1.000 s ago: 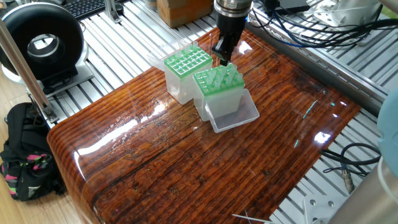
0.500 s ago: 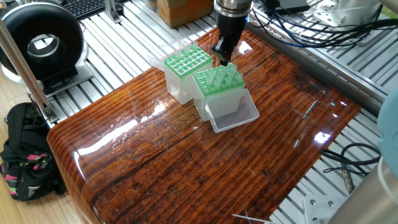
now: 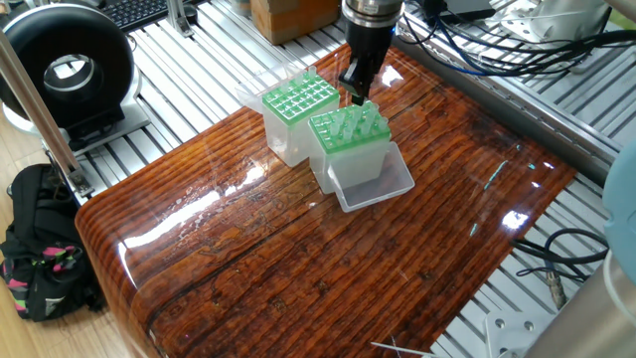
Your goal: Transfer all large pipette tips from one holder to another
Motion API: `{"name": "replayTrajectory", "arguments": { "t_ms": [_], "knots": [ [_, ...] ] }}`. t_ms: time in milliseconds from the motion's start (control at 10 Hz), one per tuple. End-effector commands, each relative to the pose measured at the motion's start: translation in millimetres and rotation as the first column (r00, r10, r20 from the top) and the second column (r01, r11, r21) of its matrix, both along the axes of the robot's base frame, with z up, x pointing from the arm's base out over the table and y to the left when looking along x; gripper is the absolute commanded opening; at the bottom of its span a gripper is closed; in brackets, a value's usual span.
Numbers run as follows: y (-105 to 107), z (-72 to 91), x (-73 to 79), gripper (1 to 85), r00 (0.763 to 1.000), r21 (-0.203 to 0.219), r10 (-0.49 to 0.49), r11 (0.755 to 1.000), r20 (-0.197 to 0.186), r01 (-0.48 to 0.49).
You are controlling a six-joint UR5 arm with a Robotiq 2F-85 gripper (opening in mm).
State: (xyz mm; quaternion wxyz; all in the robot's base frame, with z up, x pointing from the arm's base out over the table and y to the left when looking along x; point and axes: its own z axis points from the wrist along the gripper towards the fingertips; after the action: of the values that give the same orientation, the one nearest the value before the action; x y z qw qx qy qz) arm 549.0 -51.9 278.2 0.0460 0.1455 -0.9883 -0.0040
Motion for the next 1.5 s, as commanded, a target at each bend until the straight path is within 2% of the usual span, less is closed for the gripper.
{"name": "replayTrajectory", "arguments": {
  "t_ms": [0,300,800,1000,1100,1200,1400],
  "knots": [
    [5.3,22.4,0.8,10.3,1.0,0.023,-0.003,1.0,0.005,0.003],
    [15.6,33.0,15.5,10.7,0.998,0.056,-0.009,0.998,0.069,0.005],
    [44.4,40.1,38.1,10.7,0.99,0.105,-0.007,0.994,0.144,-0.008],
    [53.4,41.3,57.7,10.7,0.977,0.133,0.009,0.99,0.212,-0.038],
    [58.1,41.5,63.9,10.7,0.973,0.146,0.014,0.988,0.23,-0.049],
    [64.3,39.8,68.8,10.7,0.973,0.159,0.011,0.986,0.23,-0.049],
    [74.3,36.1,78.4,10.7,0.973,0.159,0.006,0.986,0.229,-0.043]
  ]
}}
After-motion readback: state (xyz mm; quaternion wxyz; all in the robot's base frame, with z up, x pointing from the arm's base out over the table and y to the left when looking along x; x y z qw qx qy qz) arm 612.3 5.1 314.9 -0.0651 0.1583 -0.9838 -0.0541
